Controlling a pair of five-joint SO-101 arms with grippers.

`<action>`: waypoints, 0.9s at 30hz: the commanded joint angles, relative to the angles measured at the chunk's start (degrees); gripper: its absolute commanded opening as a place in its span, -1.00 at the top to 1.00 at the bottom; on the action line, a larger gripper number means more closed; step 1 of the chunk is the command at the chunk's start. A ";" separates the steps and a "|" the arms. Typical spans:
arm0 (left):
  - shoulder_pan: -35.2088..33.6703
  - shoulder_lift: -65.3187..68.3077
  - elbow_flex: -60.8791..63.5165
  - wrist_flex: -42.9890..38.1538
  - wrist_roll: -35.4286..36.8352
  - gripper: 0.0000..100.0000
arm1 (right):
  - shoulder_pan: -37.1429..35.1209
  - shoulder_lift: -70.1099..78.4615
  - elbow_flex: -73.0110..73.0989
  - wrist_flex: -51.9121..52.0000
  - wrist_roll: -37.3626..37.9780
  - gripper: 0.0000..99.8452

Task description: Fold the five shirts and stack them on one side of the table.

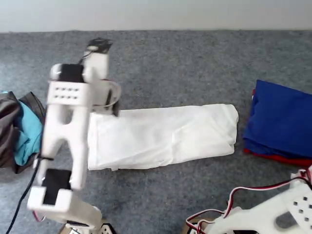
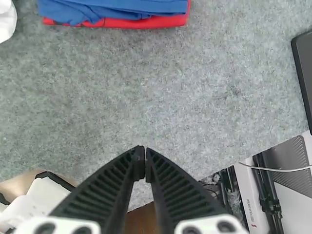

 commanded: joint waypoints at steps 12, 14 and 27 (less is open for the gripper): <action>-8.79 -0.35 33.89 -26.20 -4.40 0.50 | -0.31 -1.36 -0.26 2.15 0.70 0.97; -9.23 3.16 32.84 -28.22 -4.40 0.50 | -0.22 -1.36 -0.26 2.15 0.70 0.97; -12.04 28.66 7.78 -17.67 -3.25 0.55 | -0.22 -1.36 -0.26 2.15 0.70 0.97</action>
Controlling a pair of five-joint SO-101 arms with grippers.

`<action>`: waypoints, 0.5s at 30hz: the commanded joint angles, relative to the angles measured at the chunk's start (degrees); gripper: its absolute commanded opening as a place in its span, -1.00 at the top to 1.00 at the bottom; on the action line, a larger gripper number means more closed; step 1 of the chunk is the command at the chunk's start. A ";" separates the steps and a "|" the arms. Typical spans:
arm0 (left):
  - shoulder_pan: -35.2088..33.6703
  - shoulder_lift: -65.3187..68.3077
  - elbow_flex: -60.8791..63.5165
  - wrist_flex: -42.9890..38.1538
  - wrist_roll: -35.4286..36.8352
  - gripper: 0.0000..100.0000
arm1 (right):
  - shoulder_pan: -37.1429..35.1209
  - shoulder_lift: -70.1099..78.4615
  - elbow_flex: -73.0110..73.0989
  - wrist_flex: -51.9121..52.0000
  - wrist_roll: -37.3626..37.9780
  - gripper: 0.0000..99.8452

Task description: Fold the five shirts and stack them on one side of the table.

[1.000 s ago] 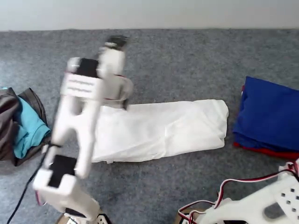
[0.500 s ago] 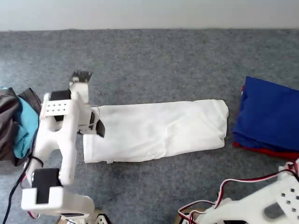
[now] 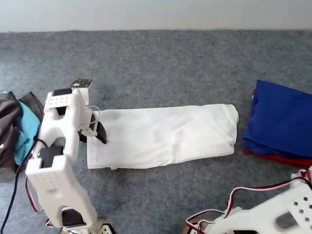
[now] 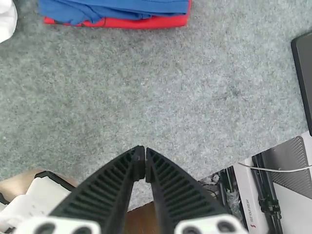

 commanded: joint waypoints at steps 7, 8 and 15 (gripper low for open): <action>-0.18 9.58 -12.44 5.80 0.88 0.93 | -0.31 -1.36 -0.26 2.15 0.53 0.97; -0.18 9.58 -12.44 5.98 0.88 0.98 | -0.22 -1.36 -0.26 2.15 0.53 0.97; -7.38 4.66 -12.62 5.71 0.26 0.97 | -0.40 -1.36 -0.26 2.15 0.53 0.97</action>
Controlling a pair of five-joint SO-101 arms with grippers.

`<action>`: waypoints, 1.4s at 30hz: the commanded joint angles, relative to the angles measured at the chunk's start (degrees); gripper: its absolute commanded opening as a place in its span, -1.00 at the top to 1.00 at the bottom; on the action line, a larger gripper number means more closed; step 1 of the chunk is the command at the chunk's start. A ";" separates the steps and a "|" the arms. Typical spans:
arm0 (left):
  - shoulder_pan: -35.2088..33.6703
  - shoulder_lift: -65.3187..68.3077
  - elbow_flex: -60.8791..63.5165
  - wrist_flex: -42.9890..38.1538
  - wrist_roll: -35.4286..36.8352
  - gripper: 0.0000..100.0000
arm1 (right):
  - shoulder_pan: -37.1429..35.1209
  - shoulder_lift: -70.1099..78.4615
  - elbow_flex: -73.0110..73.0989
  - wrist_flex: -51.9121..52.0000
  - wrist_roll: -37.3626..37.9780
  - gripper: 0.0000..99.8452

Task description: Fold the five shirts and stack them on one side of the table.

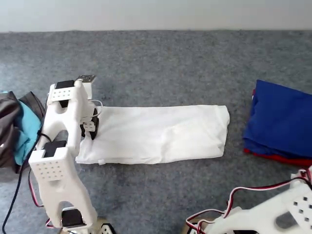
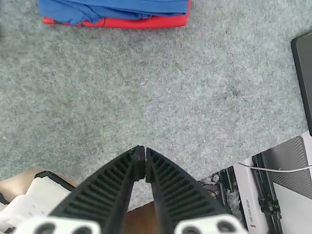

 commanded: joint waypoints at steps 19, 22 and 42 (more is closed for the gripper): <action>18.81 -31.65 -0.92 11.16 5.63 0.97 | -4.09 -1.36 -0.26 2.07 0.26 0.97; 23.56 -33.58 -0.92 11.16 8.35 0.97 | -4.00 -1.36 -0.26 2.07 0.26 0.97; 48.18 -33.58 -0.84 -8.26 9.32 0.97 | -3.91 -1.36 -0.18 2.15 0.35 0.97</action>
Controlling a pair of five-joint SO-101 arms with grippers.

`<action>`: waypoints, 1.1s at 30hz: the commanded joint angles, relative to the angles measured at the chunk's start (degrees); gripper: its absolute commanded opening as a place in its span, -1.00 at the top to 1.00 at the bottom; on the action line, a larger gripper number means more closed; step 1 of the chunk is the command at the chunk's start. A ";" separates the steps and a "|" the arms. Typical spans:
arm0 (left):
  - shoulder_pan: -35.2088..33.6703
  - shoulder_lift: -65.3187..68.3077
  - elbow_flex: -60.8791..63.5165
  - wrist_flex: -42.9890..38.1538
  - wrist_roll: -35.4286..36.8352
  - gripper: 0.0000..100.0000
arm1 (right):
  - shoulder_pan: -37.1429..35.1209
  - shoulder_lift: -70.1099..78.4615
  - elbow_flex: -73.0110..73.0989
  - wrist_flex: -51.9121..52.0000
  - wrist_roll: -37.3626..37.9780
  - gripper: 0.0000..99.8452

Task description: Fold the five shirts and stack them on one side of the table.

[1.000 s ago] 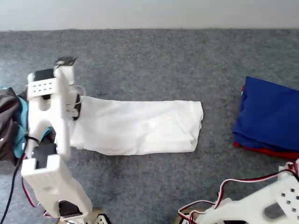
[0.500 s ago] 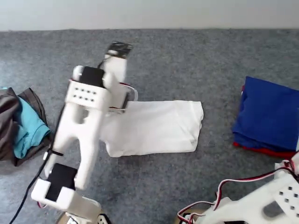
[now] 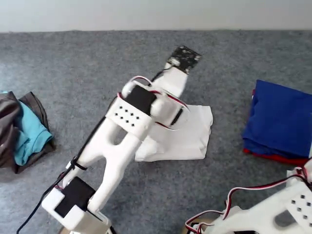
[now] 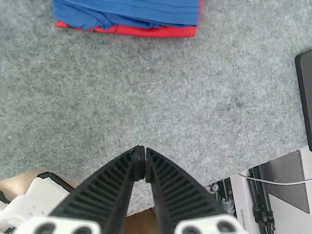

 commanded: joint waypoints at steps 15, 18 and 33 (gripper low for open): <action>2.81 17.49 -17.98 3.25 0.79 0.60 | -0.57 -1.36 4.31 2.15 0.35 0.97; 2.81 19.16 -22.81 5.19 0.62 0.58 | -0.57 -1.36 4.31 2.15 0.53 0.97; -5.45 27.69 -28.70 18.20 -1.23 0.97 | -0.57 -1.36 4.31 2.15 0.35 0.97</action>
